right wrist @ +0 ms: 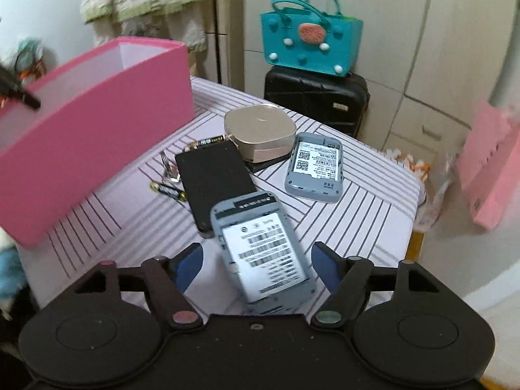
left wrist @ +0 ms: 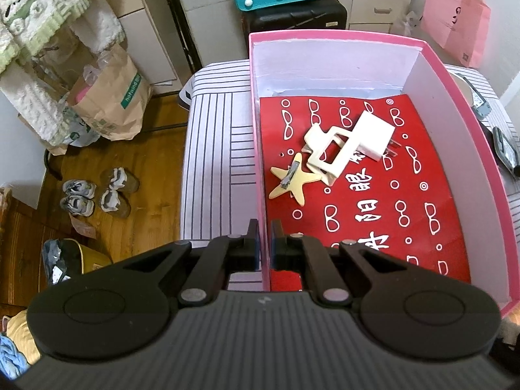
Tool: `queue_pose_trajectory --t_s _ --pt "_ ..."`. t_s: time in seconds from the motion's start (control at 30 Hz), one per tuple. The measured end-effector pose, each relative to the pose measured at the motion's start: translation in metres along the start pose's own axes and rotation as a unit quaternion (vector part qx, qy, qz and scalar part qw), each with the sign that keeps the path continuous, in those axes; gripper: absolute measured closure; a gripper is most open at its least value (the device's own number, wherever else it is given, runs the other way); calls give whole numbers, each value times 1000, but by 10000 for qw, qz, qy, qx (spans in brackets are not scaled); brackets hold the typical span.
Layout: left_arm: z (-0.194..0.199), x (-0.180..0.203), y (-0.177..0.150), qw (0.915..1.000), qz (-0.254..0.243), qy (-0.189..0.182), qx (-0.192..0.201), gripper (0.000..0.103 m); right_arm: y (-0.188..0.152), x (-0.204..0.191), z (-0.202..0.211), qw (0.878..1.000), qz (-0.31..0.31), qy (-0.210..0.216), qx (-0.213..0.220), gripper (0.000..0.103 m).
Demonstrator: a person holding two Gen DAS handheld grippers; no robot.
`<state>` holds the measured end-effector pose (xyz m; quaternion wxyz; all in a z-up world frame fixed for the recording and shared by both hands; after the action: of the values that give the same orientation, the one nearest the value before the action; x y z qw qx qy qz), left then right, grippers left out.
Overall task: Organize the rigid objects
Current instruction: 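Grasp the grey pocket wifi device with the right gripper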
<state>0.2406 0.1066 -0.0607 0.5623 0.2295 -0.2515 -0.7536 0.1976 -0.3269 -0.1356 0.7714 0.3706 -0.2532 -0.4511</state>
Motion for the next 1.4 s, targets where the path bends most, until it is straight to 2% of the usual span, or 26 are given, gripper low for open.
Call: queue_pose_trajectory --t_s 0.2,0.3,0.37,0.43,0.7,0.87,0.97,1.2,1.4 --pt "0 0 0 9999 102 15 -20 99 -6 8 -19 9989 291 334 -129 25" --pt "0 0 0 9999 104 54 -33 98 -9 10 -30 9985 332 361 -235 27" --pt "1 0 1 9999 125 57 -28 98 -9 12 -31 9986 237 442 -184 36" --pt "2 0 1 9999 109 80 -3 98 -9 12 -30 9986 181 471 -154 36" --pt "4 1 1 9999 95 66 18 99 -4 11 -26 9995 -209 138 -213 36" --pt "11 -1 2 9999 5 8 113 101 11 6 -10 9998 -194 11 27 36" --pt "13 -2 4 9998 42 -13 174 101 27 -4 1 9995 -124 82 276 36" --pt "14 -2 3 9996 21 -43 270 101 89 -57 29 9908 115 967 935 36" --pt "15 0 3 9993 -175 -62 326 100 136 -115 20 9775 553 1774 1001 36"
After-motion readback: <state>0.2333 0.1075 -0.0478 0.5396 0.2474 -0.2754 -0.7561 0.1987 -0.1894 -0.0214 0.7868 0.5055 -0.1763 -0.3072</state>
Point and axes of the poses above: each gripper's, at about its wrist camera, not at the fingertips, and z roughly against the way its jaws point, x to its right, y to its top, the point moved 5 cm from there along -z, roughly the way its jaws point, and after that the axes turned 13 degrees about x, right-handed, at the moved point
